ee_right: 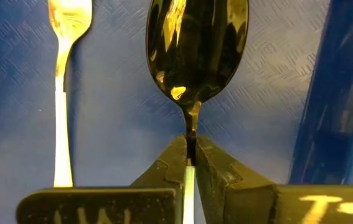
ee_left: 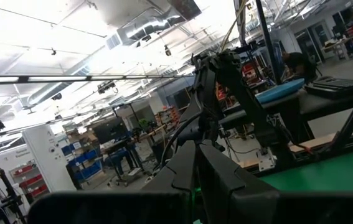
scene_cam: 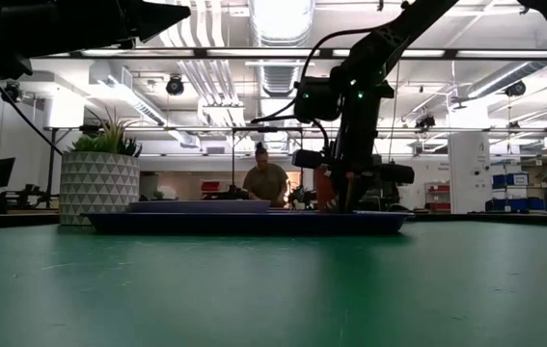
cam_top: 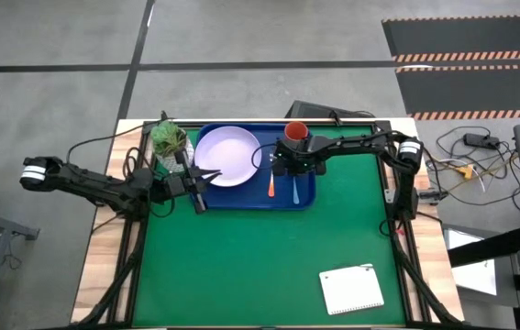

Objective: Pick and place plate/cup/fork/spoon on tray
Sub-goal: Put the blue spoon on the blue serving tray to the right of the orange fork

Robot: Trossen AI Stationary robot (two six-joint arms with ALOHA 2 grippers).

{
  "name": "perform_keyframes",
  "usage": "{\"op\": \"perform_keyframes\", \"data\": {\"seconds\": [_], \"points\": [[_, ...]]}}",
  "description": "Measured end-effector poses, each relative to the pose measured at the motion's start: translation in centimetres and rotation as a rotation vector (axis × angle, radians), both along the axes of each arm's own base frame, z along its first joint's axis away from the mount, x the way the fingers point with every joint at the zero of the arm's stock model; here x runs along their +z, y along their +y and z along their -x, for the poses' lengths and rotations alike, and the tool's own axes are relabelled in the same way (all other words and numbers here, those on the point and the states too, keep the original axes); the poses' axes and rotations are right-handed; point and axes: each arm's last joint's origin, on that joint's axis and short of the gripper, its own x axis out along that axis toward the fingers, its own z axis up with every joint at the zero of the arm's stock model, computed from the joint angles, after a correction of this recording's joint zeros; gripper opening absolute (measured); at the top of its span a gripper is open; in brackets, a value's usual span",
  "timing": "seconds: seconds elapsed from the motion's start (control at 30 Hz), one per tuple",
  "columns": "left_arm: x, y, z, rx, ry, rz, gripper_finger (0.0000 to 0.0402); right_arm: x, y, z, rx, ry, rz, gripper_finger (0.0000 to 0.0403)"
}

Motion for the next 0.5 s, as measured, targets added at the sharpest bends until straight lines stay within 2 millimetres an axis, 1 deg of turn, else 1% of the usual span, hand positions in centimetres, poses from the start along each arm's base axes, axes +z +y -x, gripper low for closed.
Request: {"op": "perform_keyframes", "data": {"seconds": [0.5], "points": [[0.00,-0.01,0.00,-0.001,0.000,0.002,0.0000,0.01,-0.03,-0.03,-0.011,-0.003,0.005,0.0013]]}}
